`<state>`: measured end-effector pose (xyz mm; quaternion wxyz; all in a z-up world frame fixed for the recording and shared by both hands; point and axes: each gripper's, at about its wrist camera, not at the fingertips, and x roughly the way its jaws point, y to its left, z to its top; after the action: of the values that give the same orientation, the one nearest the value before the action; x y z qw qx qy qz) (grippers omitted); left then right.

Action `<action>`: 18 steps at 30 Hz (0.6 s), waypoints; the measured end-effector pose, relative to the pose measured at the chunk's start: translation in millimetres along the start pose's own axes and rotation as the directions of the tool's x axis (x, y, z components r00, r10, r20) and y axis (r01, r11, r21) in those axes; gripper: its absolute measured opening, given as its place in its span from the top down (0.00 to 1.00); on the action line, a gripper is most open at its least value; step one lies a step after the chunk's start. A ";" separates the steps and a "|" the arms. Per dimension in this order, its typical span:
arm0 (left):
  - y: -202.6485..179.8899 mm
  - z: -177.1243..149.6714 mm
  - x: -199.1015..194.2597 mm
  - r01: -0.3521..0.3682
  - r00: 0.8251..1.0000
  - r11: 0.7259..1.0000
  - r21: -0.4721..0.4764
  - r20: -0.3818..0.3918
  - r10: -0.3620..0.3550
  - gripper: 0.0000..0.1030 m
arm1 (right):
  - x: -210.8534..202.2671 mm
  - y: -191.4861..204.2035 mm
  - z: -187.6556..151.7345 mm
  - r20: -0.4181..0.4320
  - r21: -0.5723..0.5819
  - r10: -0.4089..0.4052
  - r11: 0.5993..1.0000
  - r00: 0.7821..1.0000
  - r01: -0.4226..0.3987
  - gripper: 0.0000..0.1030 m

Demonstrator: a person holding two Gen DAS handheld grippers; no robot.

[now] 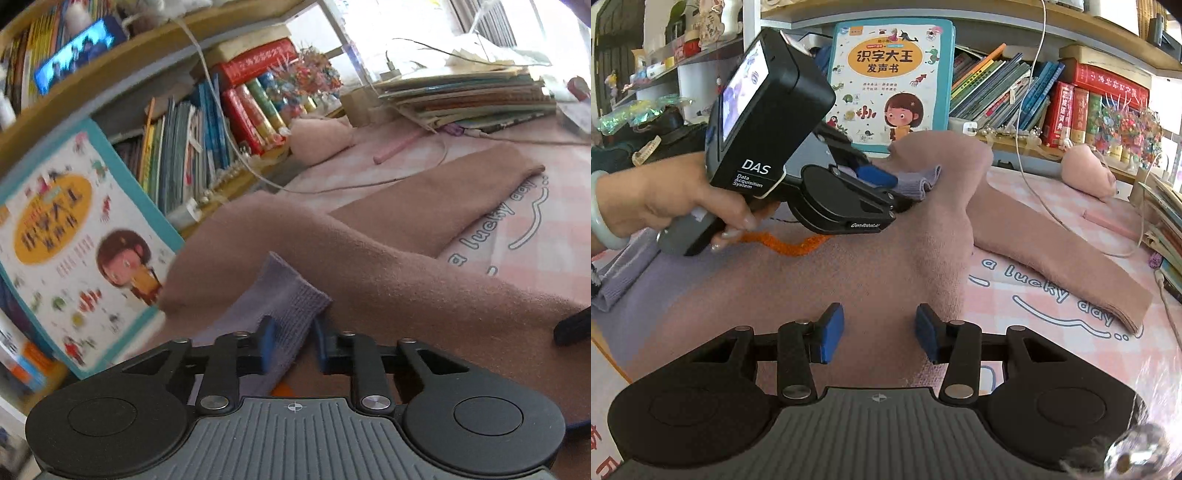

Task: Fold clothes
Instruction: 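Grasp the lavender sleeve cuff with the left tool, lay it straight, release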

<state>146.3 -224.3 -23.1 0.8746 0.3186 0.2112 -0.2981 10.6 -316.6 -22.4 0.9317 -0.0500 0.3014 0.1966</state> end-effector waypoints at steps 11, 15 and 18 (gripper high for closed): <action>110.8 -14.6 -99.0 -0.096 0.962 0.946 -0.310 0.216 0.169 0.91 | 0.3 3.8 0.3 0.000 0.008 -0.018 1.000 1.000 0.018 0.58; 175.9 -52.1 -142.7 -0.245 0.930 0.880 -0.407 0.156 0.332 0.91 | 0.7 7.2 1.9 -0.006 0.020 -0.038 0.999 0.999 0.038 0.56; 219.6 -88.5 -168.1 -0.421 0.870 0.799 -0.430 0.058 0.489 0.92 | 1.6 10.5 5.1 -0.023 0.024 -0.058 0.998 0.998 0.058 0.55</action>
<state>151.2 37.2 103.1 0.9814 0.1466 0.1114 -0.0540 10.5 -305.3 -19.0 0.9341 -0.0494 0.3125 0.1652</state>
